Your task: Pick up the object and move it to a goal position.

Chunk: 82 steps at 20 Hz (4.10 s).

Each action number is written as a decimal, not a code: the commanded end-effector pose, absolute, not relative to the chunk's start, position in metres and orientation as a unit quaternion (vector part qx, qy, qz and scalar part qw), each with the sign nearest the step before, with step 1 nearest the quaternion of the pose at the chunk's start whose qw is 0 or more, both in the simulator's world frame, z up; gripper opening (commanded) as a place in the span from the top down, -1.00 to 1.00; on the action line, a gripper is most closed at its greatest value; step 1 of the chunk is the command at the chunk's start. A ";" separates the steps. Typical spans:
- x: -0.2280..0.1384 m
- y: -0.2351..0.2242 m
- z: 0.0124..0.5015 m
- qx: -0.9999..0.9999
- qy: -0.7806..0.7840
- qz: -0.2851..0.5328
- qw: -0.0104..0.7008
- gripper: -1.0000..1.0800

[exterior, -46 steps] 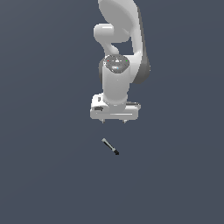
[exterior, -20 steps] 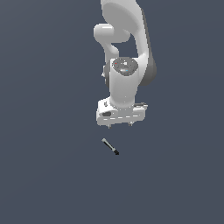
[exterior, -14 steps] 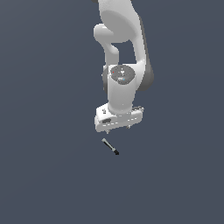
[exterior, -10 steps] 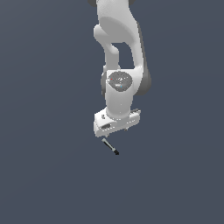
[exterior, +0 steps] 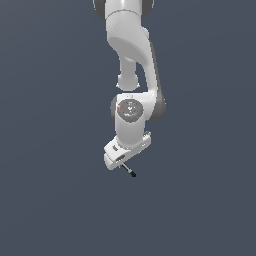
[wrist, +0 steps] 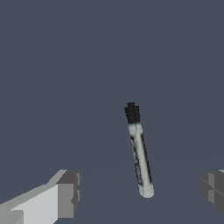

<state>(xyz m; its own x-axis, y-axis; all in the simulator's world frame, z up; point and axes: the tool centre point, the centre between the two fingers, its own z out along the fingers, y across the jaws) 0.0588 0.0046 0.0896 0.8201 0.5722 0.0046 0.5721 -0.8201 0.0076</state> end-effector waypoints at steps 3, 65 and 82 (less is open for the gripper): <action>0.064 -0.001 0.076 0.940 0.341 0.002 0.002 -0.92; 0.021 0.093 0.083 0.923 0.384 0.000 0.001 1.00; -0.037 0.237 0.186 0.923 0.384 0.000 0.001 1.00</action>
